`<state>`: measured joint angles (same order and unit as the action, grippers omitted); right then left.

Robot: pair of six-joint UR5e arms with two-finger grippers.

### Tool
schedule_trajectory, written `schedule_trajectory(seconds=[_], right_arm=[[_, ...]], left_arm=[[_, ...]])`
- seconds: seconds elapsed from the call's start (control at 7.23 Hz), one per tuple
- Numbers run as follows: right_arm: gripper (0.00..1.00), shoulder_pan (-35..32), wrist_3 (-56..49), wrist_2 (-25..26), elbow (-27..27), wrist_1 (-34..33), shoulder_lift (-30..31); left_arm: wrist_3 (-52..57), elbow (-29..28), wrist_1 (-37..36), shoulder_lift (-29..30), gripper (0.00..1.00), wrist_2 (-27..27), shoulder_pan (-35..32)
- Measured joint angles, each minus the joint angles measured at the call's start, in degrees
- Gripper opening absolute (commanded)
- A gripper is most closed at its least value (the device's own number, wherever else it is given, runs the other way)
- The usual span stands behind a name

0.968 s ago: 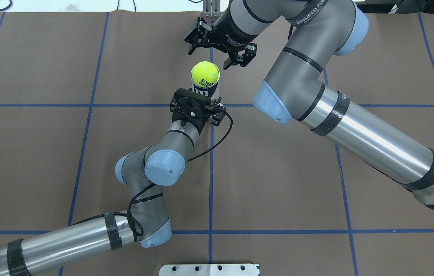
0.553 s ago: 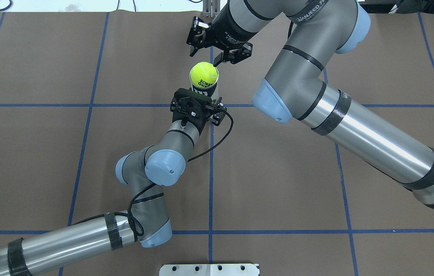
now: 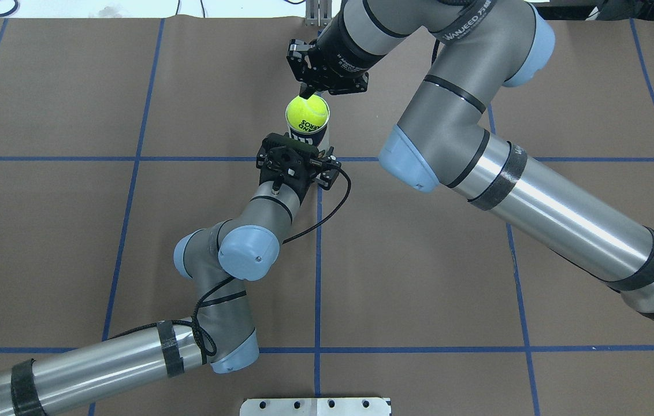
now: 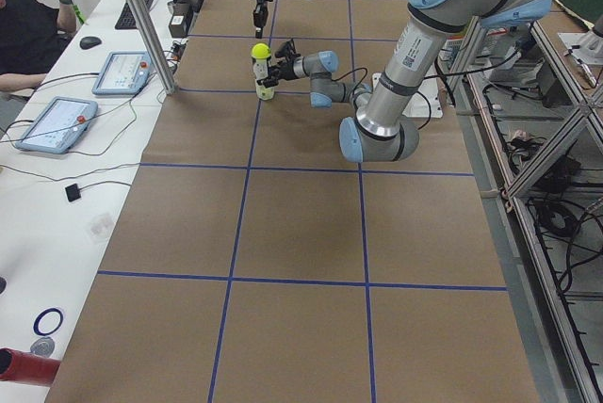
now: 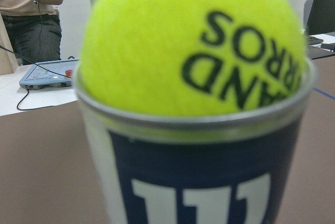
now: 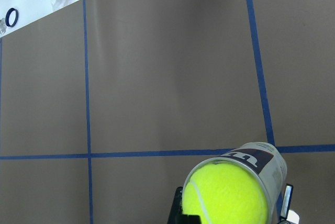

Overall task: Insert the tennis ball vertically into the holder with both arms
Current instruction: 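Open the right gripper to release the ball and raise it away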

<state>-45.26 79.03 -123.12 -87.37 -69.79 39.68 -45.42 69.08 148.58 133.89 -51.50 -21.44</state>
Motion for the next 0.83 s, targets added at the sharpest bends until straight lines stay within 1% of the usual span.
schedule_trajectory(seconds=[0.28,0.69,0.83], right_arm=[[0.00,1.77,-0.30,2.67,0.65,0.00,0.58],[0.00,2.33,-0.29,3.32,0.44,0.06,1.05],[0.68,2.35,-0.26,3.33,0.27,0.08,1.01]], left_arm=[[0.06,0.00,-0.03,-0.03,1.00,0.00,0.00],[0.05,0.00,0.03,-0.09,1.00,0.00,-0.07],[0.05,0.00,0.02,-0.07,1.00,0.00,-0.08]])
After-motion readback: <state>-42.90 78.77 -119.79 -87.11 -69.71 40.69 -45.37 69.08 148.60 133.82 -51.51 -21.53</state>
